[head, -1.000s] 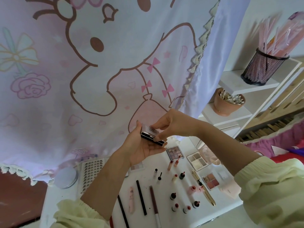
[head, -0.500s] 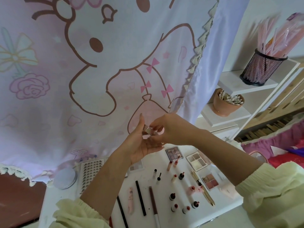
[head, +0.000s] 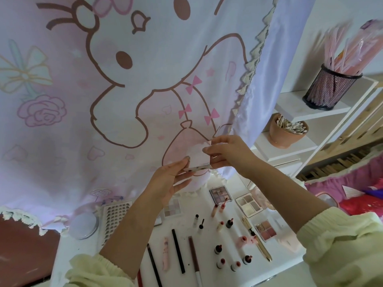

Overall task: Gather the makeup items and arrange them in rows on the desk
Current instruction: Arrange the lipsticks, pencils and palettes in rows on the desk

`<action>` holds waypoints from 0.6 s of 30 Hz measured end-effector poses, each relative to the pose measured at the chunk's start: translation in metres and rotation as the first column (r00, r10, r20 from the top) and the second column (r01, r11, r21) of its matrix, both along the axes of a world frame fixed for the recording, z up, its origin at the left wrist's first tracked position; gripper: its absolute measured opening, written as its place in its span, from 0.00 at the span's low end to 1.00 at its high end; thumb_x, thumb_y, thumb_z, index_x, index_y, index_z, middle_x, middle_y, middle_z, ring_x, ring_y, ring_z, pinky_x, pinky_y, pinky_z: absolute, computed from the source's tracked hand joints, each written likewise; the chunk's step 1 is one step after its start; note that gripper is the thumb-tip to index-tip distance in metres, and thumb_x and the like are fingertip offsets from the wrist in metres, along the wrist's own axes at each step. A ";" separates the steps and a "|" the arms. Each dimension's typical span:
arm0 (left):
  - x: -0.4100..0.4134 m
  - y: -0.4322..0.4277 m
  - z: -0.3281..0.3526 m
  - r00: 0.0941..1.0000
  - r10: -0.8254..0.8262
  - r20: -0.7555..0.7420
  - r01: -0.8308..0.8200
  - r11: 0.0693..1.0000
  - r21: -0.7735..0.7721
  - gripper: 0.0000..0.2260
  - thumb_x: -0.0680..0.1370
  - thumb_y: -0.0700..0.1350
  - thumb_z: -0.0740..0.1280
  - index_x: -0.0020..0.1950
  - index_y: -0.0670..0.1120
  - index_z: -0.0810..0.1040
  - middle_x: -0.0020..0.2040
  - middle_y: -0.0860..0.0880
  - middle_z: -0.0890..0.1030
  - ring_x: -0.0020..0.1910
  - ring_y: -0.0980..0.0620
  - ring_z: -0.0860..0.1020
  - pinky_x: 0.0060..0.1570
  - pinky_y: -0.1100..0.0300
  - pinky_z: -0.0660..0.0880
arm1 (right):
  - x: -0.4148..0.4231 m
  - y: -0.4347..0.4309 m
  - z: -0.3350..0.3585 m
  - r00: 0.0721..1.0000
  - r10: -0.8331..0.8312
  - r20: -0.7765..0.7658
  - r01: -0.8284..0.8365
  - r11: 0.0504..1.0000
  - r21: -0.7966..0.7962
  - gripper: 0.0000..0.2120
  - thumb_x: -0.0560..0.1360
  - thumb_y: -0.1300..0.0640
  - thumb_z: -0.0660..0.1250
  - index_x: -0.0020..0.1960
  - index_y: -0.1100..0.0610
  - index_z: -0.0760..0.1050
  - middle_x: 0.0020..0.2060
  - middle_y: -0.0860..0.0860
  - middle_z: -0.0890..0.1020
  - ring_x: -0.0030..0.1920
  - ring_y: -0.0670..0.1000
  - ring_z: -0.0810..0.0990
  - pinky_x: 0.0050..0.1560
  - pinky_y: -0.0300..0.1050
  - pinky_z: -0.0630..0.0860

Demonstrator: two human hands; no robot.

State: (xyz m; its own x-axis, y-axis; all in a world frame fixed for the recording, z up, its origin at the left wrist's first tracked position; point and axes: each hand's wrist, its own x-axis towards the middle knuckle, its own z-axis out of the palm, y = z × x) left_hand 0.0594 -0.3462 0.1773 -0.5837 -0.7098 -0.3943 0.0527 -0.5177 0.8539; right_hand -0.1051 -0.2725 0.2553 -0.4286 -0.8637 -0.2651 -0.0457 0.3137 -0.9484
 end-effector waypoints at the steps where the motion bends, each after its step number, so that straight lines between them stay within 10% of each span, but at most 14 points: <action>1: -0.001 0.000 0.000 1.000 0.012 -0.003 -0.012 1.000 0.008 0.09 0.75 0.49 0.70 0.48 0.44 0.82 0.52 0.44 0.84 0.53 0.47 0.83 0.53 0.55 0.78 | 0.000 0.001 0.000 1.000 -0.014 0.026 0.014 1.000 0.003 0.11 0.72 0.65 0.72 0.52 0.67 0.76 0.31 0.58 0.80 0.29 0.54 0.82 0.34 0.44 0.82; 12: -0.007 0.011 0.006 0.955 0.012 -0.297 -0.008 1.000 0.015 0.28 0.71 0.62 0.61 0.70 0.56 0.71 0.63 0.49 0.79 0.64 0.51 0.76 0.64 0.52 0.72 | 0.016 0.000 -0.017 0.868 -0.079 0.489 0.087 0.996 0.006 0.07 0.76 0.64 0.67 0.51 0.68 0.78 0.36 0.61 0.83 0.34 0.54 0.84 0.33 0.39 0.81; 14: -0.006 0.010 0.008 0.946 0.060 -0.320 -0.040 0.997 0.069 0.28 0.72 0.63 0.61 0.70 0.53 0.72 0.63 0.46 0.79 0.63 0.48 0.77 0.64 0.51 0.72 | 0.018 0.002 -0.015 0.926 -0.013 0.378 0.003 1.000 0.028 0.11 0.76 0.59 0.70 0.50 0.68 0.79 0.36 0.63 0.84 0.34 0.55 0.84 0.34 0.40 0.82; 18: -0.002 0.006 0.010 0.920 0.197 -0.338 -0.101 0.955 0.280 0.29 0.72 0.60 0.68 0.66 0.42 0.75 0.56 0.40 0.82 0.57 0.42 0.81 0.58 0.48 0.78 | 0.013 0.005 -0.012 0.923 0.156 -0.353 -0.135 0.987 0.084 0.12 0.75 0.54 0.71 0.42 0.65 0.81 0.32 0.57 0.84 0.29 0.53 0.83 0.31 0.41 0.80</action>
